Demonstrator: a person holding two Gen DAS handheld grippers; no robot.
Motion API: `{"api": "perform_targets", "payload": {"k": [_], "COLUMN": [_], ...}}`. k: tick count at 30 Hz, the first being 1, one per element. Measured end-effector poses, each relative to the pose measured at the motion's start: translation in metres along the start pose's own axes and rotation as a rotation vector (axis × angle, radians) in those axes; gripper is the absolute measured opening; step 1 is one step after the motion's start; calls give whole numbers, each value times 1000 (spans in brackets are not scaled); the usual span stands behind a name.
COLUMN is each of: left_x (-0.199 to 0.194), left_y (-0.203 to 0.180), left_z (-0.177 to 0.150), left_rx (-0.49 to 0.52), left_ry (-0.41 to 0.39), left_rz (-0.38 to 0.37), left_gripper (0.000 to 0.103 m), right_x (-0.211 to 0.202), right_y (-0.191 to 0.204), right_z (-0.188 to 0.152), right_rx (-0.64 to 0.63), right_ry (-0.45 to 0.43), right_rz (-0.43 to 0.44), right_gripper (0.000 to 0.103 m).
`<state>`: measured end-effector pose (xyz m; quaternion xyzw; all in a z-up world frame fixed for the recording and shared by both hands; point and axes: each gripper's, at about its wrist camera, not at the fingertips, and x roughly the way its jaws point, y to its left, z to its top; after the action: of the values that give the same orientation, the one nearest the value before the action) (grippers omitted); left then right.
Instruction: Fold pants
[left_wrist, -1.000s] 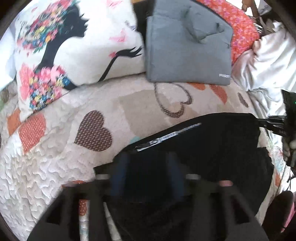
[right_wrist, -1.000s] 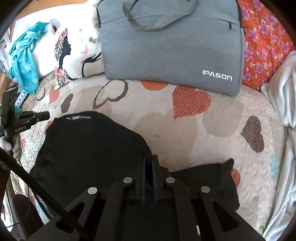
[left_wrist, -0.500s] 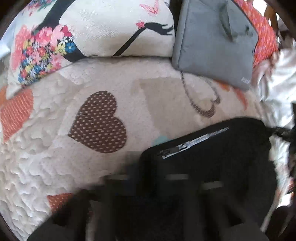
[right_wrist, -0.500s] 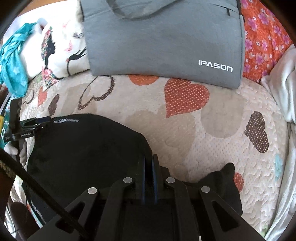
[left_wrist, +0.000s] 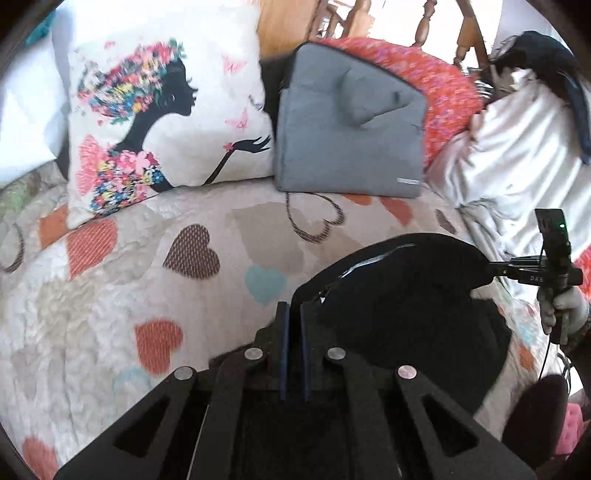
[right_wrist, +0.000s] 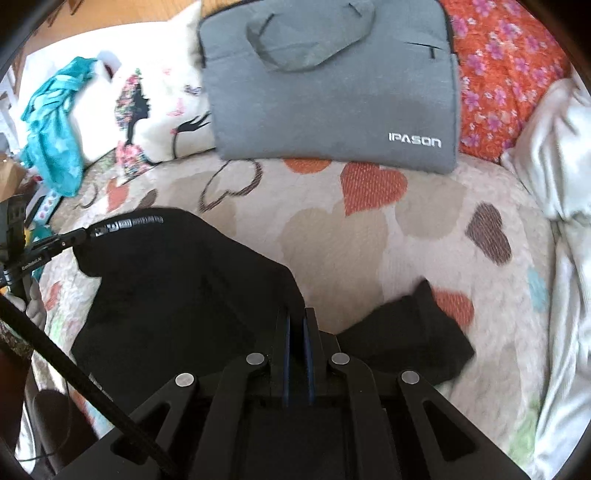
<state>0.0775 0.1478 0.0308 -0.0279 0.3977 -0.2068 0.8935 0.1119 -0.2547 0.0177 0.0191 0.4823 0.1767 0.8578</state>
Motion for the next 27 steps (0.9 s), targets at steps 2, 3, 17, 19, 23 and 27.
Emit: {"api": "perform_targets", "payload": {"k": [2, 3, 17, 19, 23, 27], "left_x": [-21, -23, -99, -90, -42, 10], "left_y": [-11, -16, 18, 22, 14, -3], "left_z": [-25, -33, -134, -128, -110, -107], "left_rx": [19, 25, -213, -265, -305, -269], "left_ry": [-5, 0, 32, 13, 53, 155], "left_rz": [11, 13, 141, 124, 83, 103], "left_gripper": [5, 5, 17, 32, 37, 38], "right_x": [-15, -21, -45, -53, -63, -74], "right_y": [1, 2, 3, -3, -8, -10], "right_z": [-26, -38, -148, -143, -134, -120], "right_rx": [8, 14, 58, 112, 199, 249], "right_ry": [9, 16, 167, 114, 28, -36], "right_rz": [7, 14, -111, -105, -81, -117], "right_gripper": [7, 7, 32, 41, 42, 44]}}
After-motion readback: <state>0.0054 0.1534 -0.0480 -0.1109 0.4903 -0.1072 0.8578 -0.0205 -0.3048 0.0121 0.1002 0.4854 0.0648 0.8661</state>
